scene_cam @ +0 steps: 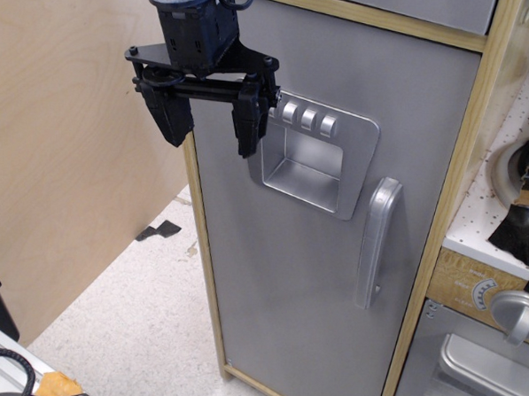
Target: Open fridge
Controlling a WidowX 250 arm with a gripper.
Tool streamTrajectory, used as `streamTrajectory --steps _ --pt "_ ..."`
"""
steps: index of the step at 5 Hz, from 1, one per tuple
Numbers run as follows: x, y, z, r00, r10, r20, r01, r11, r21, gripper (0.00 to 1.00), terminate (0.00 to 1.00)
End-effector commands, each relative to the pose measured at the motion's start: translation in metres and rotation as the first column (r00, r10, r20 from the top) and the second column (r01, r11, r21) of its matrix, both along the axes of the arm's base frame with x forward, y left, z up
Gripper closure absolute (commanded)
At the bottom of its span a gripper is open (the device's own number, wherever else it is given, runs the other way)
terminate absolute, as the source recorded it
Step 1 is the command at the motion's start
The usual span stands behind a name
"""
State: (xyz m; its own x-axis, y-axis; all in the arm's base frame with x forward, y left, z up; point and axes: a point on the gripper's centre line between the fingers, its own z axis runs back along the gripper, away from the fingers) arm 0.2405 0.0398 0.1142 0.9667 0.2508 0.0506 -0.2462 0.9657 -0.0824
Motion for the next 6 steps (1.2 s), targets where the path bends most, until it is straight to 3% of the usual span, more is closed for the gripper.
streamTrajectory --steps 1,4,6 --pt "0.000 0.000 0.000 1.000 0.000 0.000 0.000 1.000 0.000 0.00 0.00" --pt "0.055 -0.058 -0.019 0.999 -0.051 0.000 0.051 0.998 -0.023 0.00 0.00" --pt "0.056 -0.086 -0.039 0.994 -0.076 0.082 0.075 0.997 0.010 0.00 0.00"
